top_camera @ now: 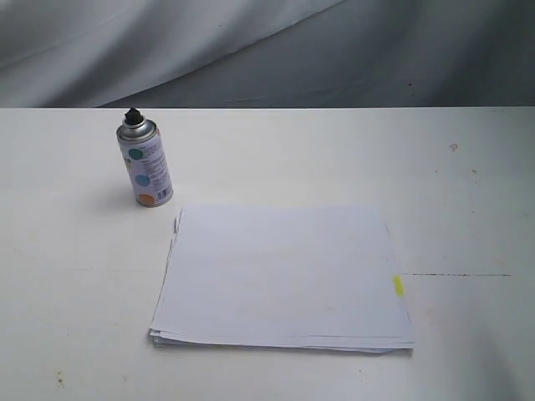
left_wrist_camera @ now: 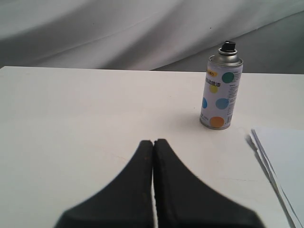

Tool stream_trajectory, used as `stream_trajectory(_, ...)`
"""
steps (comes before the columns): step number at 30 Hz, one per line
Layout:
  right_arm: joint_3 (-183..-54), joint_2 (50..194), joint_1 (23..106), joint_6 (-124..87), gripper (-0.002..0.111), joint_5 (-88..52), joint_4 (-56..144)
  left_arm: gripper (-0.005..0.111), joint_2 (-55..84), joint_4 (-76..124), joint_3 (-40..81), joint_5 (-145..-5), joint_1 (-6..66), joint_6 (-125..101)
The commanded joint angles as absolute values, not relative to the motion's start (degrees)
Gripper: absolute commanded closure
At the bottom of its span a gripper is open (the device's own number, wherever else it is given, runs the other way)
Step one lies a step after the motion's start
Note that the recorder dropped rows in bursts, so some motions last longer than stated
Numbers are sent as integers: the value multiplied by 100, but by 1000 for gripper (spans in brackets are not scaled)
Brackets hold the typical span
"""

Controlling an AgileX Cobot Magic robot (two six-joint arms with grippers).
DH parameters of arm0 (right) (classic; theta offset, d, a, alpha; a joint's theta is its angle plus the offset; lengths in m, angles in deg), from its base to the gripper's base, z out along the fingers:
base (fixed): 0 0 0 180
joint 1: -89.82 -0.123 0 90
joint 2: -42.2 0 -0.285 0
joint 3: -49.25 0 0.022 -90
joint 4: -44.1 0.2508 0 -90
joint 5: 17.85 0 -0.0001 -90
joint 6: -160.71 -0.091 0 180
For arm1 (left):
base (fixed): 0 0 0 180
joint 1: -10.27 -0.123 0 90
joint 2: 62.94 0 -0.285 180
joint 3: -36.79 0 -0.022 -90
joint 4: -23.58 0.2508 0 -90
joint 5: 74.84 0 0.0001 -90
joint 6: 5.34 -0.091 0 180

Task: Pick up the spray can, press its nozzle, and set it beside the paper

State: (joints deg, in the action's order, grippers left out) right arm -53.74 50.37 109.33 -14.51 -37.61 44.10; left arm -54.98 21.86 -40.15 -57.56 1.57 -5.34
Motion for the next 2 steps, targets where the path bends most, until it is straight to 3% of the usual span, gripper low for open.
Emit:
stream_trajectory(1,-5354,4999,10978,-1440,108,-3740,4366,106,-5515,2167,-4043,-5817,185,-534)
stream_trajectory(2,-5354,4999,10978,-1440,108,-3740,4366,106,-5515,2167,-4043,-5817,185,-534)
